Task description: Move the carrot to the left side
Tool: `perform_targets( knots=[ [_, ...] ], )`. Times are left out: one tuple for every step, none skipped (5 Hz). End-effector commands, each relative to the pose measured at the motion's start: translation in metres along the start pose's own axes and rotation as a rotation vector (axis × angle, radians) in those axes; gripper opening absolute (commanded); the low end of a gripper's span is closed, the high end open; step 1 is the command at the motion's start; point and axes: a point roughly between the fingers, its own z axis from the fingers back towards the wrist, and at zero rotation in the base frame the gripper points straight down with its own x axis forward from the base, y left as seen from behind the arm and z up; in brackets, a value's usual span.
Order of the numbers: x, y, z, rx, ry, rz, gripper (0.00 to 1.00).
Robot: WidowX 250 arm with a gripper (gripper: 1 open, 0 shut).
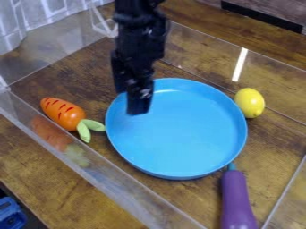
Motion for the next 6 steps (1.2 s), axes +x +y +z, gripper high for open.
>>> perform_targets(
  knots=[
    [-0.017,0.017,0.001,0.032,-0.024,-0.155,1.00],
    [-0.036,0.033,-0.001,0.036,-0.008,-0.277,1.00],
    [-0.057,0.046,-0.006,0.043,-0.007,-0.373,1.00],
    [-0.068,0.058,-0.013,0.047,0.000,-0.333,1.00],
    [-0.072,0.067,-0.023,0.048,0.010,-0.297,1.00],
    [-0.075,0.078,-0.027,0.057,0.027,-0.254,1.00]
  ],
)
